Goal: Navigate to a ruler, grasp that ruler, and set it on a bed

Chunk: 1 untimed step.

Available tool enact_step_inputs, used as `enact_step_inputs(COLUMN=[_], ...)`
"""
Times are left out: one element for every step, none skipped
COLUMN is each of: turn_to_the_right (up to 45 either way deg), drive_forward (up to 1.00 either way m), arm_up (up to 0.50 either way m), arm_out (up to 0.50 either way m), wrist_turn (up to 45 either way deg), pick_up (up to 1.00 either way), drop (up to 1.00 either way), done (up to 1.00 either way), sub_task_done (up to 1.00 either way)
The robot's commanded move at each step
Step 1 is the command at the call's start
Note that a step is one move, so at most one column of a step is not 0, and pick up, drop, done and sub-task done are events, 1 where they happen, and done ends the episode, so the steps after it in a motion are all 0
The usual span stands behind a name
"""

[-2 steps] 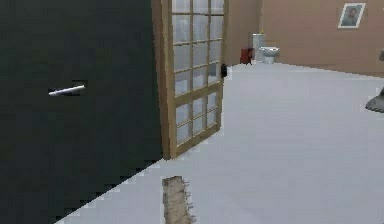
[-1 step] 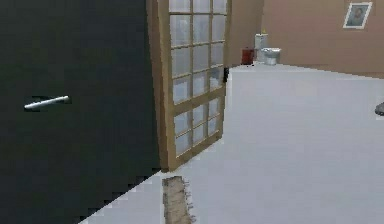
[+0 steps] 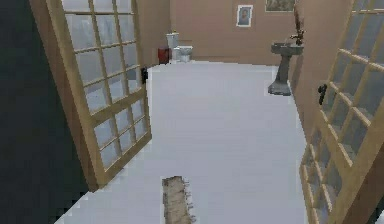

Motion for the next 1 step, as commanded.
enact_step_inputs(turn_to_the_right=[0.0], drive_forward=[1.00], arm_up=[0.00], arm_out=[0.00], wrist_turn=[0.0], pick_up=[0.00], drop=[0.00], done=[0.00], sub_task_done=[0.00])
